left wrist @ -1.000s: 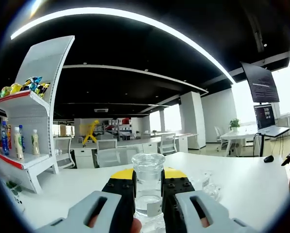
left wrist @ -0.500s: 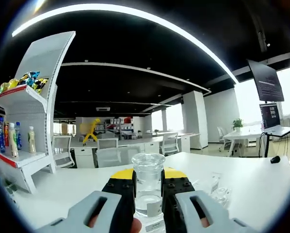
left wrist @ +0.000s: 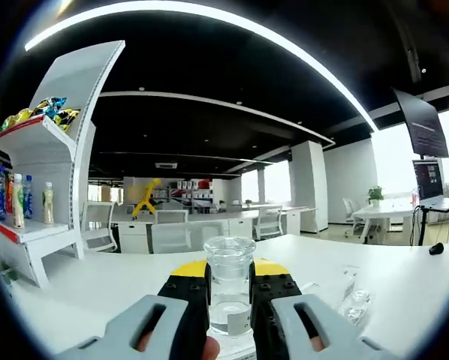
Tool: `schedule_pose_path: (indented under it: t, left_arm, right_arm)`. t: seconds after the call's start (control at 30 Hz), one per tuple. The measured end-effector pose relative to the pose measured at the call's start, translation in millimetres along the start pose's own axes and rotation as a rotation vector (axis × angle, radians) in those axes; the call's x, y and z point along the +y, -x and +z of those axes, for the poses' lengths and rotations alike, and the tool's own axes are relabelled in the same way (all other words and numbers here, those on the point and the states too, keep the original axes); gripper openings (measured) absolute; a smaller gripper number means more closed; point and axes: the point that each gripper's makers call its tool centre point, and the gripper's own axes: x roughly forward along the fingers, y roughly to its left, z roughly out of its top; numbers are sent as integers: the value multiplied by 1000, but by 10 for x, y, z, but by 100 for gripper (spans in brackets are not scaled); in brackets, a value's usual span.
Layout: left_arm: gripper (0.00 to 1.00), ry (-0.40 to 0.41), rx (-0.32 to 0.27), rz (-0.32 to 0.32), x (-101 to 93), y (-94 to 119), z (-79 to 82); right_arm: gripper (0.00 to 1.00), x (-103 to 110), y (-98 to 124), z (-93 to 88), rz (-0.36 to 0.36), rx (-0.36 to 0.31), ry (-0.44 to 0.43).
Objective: Identify the label on the chemical reagent bottle, grasp the chemical reagent bottle, and place it in the designated position on the reagent rack
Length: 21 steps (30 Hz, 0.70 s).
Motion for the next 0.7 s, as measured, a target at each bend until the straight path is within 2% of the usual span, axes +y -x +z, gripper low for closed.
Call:
schedule_pose_path:
  t: [0.47,0.7]
  left_arm:
    - [19,27,22,-13,-101,-164,-350]
    - [19,30,45,-13,-102,-144,-474]
  right_arm:
    - [42,-21,-84,-17,-5,11,-7]
    - [41,-10,-95,-6,-3,9,-6]
